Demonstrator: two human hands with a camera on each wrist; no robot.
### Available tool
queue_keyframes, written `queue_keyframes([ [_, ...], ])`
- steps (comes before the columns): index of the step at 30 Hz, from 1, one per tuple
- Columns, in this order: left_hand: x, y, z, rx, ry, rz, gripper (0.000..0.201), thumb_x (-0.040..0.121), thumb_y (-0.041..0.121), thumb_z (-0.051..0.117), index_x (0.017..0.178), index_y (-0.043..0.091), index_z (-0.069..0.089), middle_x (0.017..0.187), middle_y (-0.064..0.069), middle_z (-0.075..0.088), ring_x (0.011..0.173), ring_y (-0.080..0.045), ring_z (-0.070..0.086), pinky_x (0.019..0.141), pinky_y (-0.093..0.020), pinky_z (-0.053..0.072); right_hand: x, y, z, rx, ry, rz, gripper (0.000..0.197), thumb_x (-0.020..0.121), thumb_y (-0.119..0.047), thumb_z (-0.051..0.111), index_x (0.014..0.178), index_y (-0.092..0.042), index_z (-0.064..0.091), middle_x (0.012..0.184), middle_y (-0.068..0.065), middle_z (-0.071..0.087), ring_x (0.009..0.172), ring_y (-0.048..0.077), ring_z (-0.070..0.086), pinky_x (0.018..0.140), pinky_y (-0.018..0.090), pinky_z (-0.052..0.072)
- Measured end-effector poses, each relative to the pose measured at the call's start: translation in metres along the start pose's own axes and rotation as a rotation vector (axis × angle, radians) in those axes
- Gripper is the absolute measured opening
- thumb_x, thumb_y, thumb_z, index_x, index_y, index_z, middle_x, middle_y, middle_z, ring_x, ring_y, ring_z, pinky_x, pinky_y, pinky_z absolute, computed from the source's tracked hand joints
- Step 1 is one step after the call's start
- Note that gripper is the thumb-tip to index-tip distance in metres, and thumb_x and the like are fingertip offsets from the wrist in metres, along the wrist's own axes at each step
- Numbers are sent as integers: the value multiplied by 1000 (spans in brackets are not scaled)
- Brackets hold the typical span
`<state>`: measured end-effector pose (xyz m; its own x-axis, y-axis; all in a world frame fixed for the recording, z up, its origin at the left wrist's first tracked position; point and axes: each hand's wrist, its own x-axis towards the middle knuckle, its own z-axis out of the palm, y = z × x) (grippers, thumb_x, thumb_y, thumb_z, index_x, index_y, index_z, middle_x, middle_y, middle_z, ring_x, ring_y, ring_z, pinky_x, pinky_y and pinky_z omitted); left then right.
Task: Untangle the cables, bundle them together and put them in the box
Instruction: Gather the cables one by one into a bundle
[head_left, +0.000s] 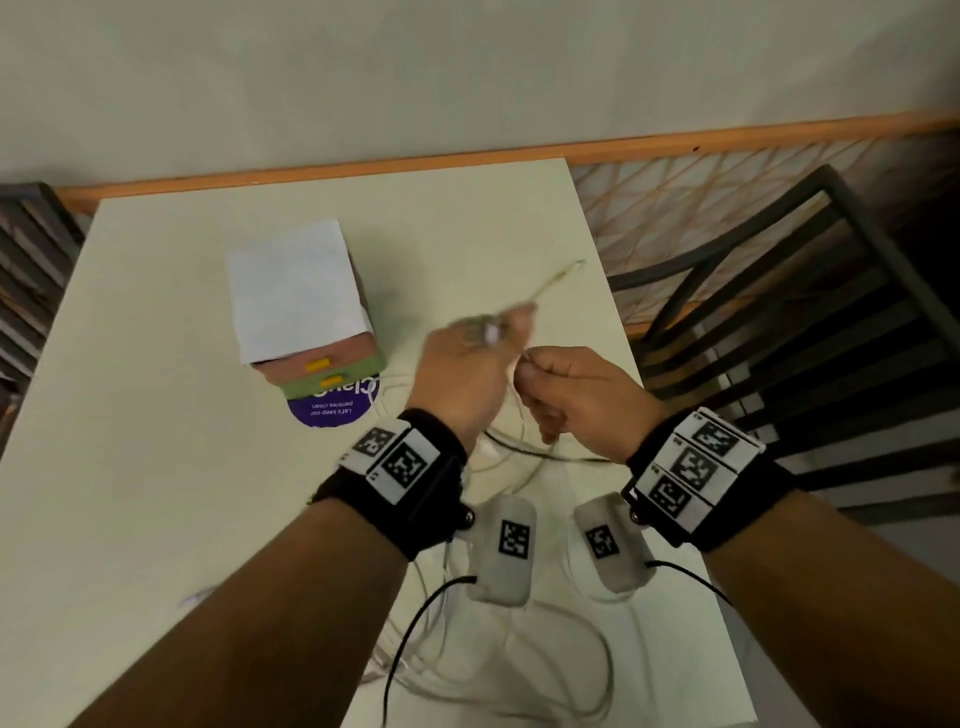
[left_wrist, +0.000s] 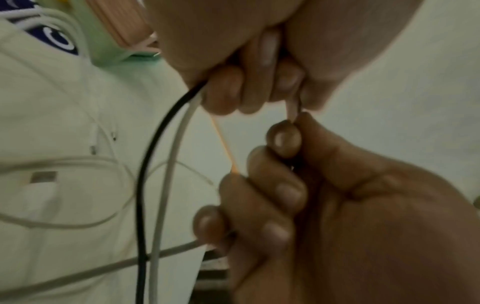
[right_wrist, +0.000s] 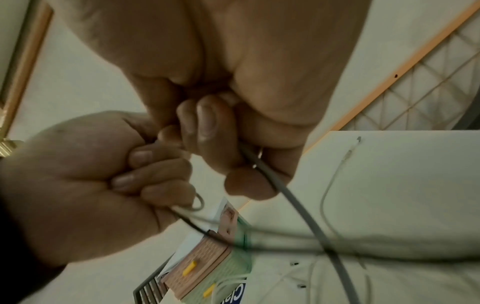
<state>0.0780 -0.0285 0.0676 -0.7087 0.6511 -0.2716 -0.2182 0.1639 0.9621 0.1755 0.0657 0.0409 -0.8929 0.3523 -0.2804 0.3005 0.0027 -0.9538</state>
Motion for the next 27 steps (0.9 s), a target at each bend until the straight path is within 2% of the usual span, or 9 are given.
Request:
queue_keyframes([
  [1,3,-1,-3,-71,74,-9,23,96,29,63,114,21,74,70,-11,74,58,-23,70,63,-31,58,-1,2,0,15,2,4,30,87,-30,48,59,-20,55,48,-7,36,47,14,33,57,36,33],
  [2,5,-1,-6,-120,105,-28,22,95,35,64,111,24,74,53,3,51,41,-16,43,46,-29,51,-1,3,0,11,13,0,30,87,-32,49,60,-20,54,49,-7,36,48,14,33,56,34,32],
  [5,-2,-9,-1,-26,-70,-53,29,94,35,66,104,10,75,43,11,38,33,-12,34,39,-19,31,-1,4,1,-42,53,-34,30,86,-29,46,59,-29,58,48,-10,42,48,13,39,55,35,36],
  [8,1,-10,2,-62,61,-52,21,95,27,65,92,11,77,54,23,31,38,-29,47,43,-31,52,-1,4,5,-7,20,-30,31,89,-31,46,60,-28,53,55,-1,42,54,22,35,58,41,34],
  [11,5,-16,-2,-176,116,-117,23,96,32,63,90,14,77,45,7,34,36,-17,28,38,-21,27,-2,4,11,-19,11,-26,29,90,-30,45,63,-23,53,57,2,40,58,26,32,58,42,32],
  [15,1,-18,1,-64,29,-83,19,94,22,67,89,6,77,44,9,54,34,-9,40,37,-17,31,-5,7,13,6,24,-23,26,87,-27,46,65,-16,56,54,-1,40,54,21,33,54,44,30],
  [21,-3,-19,-5,-67,-91,-96,29,95,29,65,94,2,75,41,6,41,34,-11,30,40,-20,25,-6,9,12,92,27,-19,28,95,-25,46,74,-18,64,51,-10,40,52,14,36,55,32,37],
  [24,6,-19,-10,-84,156,-69,26,95,33,65,92,9,76,47,2,36,39,-13,28,42,-20,26,-9,9,14,105,20,-24,42,99,-22,44,58,-20,50,50,-11,35,50,12,30,54,28,31],
  [27,3,-24,-13,-125,-4,-78,34,96,36,63,96,4,74,49,-2,31,39,-14,23,41,-20,22,-10,6,16,144,42,-26,35,99,-19,44,65,-17,51,49,-14,35,48,10,32,61,33,40],
])
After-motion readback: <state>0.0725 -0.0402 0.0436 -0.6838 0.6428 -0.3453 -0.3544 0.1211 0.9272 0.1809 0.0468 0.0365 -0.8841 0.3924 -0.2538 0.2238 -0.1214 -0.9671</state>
